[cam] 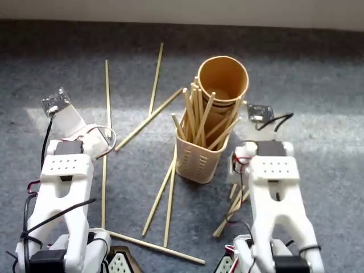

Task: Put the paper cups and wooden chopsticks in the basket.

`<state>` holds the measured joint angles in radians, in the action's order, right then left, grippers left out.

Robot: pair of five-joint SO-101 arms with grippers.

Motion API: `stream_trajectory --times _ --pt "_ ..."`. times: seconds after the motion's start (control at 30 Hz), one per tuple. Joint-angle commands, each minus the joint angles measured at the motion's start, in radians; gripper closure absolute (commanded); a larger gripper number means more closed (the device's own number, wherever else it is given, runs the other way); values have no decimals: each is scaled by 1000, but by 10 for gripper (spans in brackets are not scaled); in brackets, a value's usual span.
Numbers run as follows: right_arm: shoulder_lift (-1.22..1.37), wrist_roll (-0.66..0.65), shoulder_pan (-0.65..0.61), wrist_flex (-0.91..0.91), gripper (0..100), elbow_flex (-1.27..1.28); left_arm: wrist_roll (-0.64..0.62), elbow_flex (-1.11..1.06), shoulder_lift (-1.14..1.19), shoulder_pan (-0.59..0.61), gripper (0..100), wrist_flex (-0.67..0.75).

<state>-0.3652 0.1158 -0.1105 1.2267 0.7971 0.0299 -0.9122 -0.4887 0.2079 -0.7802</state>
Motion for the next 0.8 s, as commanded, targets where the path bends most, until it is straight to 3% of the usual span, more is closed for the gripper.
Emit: stream_trajectory --times 0.0,0.17,0.33,0.77 --pt "246 120 15 -124 742 -47 -9 87 70 10 870 18" --pt "278 215 61 -77 742 -53 -9 209 242 12 870 18" --pt "286 384 -4 -105 738 -53 -9 277 337 12 871 -12" --pt "277 486 -65 -107 738 -124 -8 292 346 10 870 -41"
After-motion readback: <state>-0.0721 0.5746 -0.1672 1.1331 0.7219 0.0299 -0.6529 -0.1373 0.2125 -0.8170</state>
